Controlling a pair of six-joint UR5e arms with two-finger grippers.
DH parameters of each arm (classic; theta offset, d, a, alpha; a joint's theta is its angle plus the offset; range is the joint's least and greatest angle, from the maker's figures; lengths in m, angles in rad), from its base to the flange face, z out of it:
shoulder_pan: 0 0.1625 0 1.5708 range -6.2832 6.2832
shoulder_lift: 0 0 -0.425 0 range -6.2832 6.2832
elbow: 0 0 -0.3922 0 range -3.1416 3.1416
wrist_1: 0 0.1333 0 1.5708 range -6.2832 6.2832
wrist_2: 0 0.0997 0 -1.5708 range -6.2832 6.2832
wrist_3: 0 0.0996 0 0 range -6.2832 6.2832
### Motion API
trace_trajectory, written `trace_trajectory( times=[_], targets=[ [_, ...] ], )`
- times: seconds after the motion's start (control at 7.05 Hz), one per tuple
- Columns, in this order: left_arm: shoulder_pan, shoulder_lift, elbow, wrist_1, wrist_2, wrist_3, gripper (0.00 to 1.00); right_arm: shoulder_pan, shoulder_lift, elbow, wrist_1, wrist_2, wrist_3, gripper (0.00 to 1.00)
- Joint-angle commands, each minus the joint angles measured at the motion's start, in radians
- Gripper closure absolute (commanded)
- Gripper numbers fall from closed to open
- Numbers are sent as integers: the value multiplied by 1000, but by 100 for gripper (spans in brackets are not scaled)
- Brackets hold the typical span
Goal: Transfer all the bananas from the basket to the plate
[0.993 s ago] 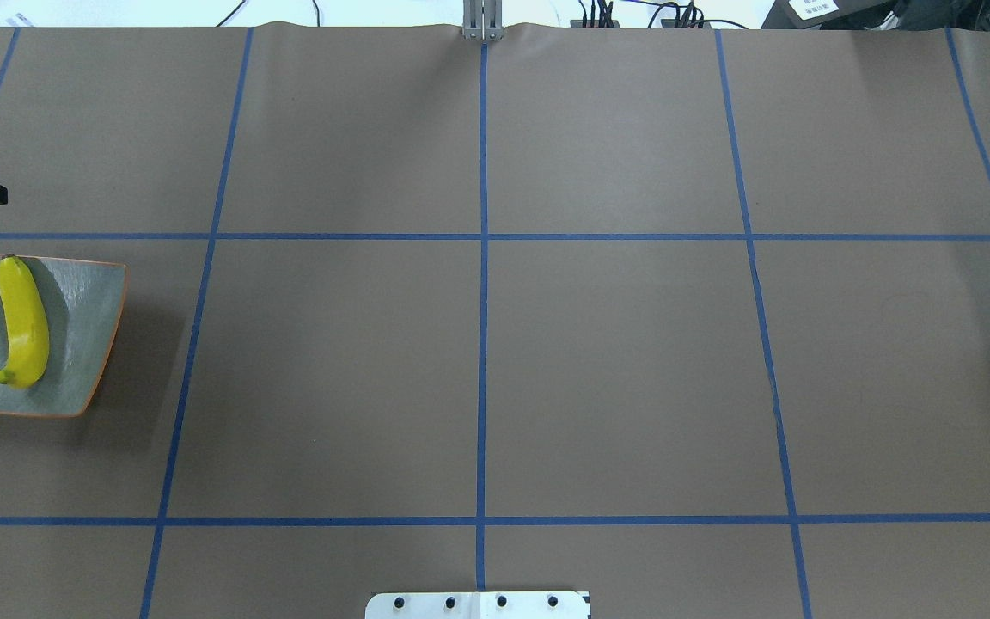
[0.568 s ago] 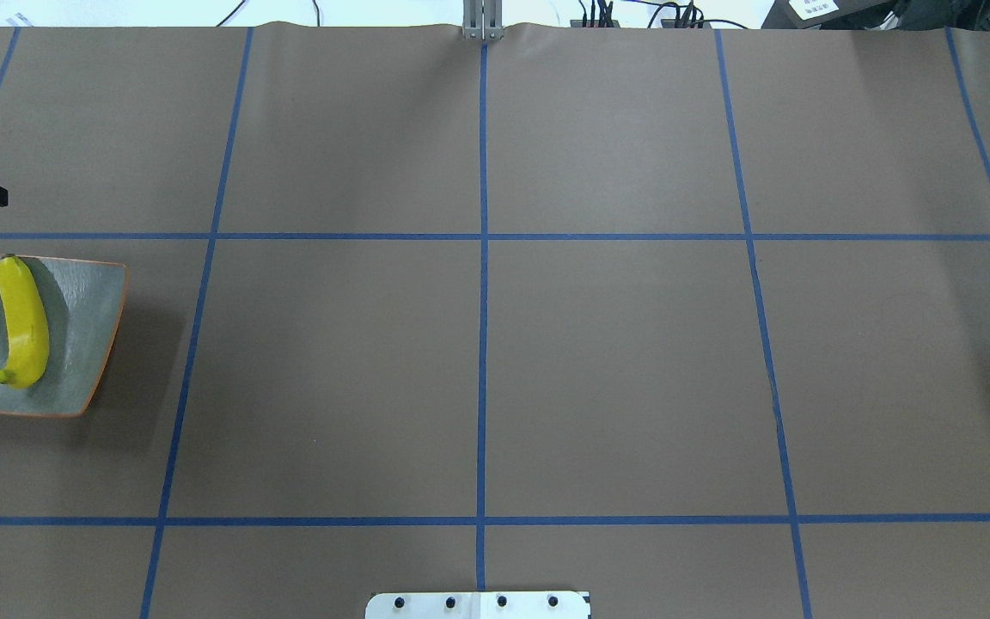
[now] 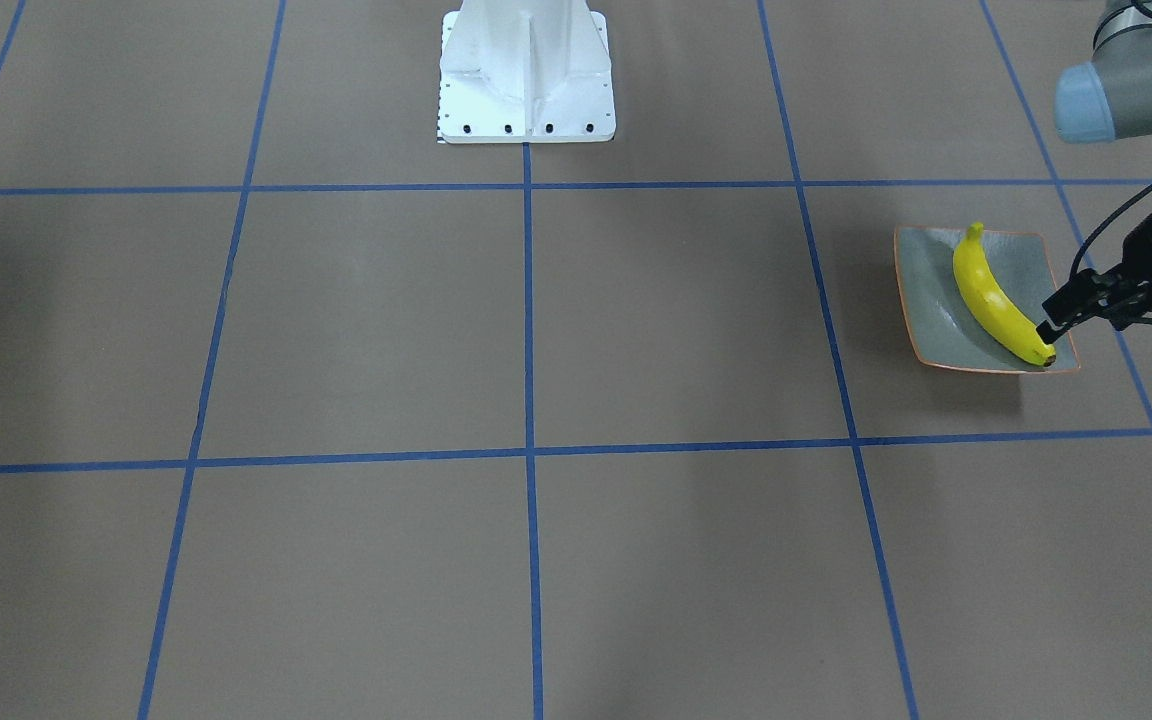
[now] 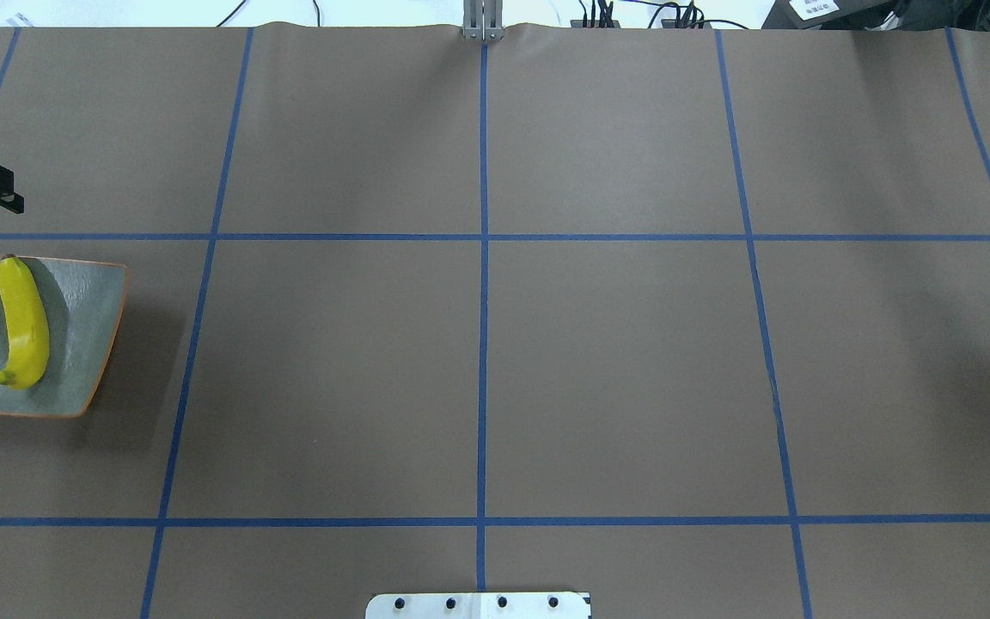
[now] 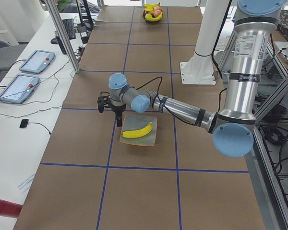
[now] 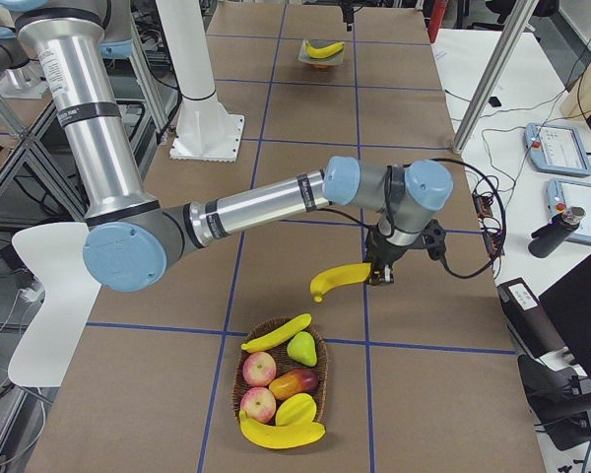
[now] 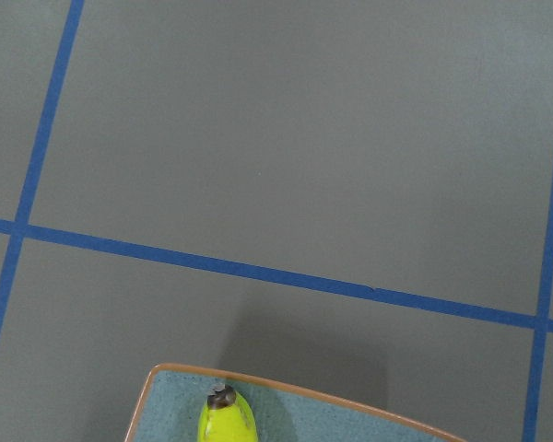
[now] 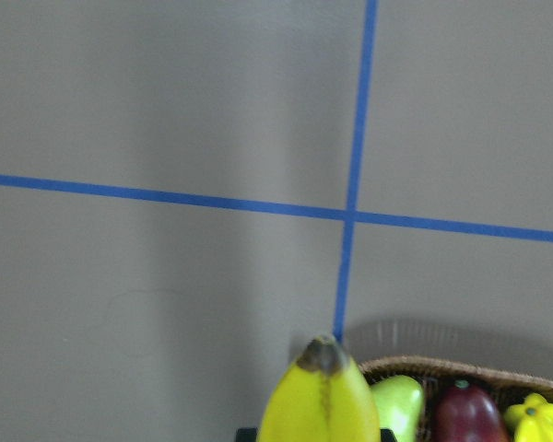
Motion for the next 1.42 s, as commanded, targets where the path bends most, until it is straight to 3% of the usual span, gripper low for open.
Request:
trace_trajectory(
  times=[0.0, 0.14, 0.28, 0.57, 0.71, 0.99, 1.28],
  targets=[
    [25, -61, 1, -2, 0, -81, 0, -132, 81, 58, 3, 77, 261, 100],
    [85, -102, -4, -27, 0, -203, 0, -219, 127, 84, 53, 82, 450, 100],
    [151, -163, -7, -65, 3, -361, 0, -310, 150, 97, 186, 82, 706, 100],
    [269, -268, -25, -218, 3, -654, 0, -455, 172, 59, 497, 74, 1114, 100],
    [306, -326, -27, -261, 8, -768, 0, -487, 198, 25, 561, 68, 1241, 100],
    [344, -354, -45, -364, 9, -822, 0, -568, 250, 19, 572, -13, 1364, 100],
    [384, -377, -53, -430, 9, -882, 0, -674, 345, 19, 571, -142, 1623, 100]
  ],
)
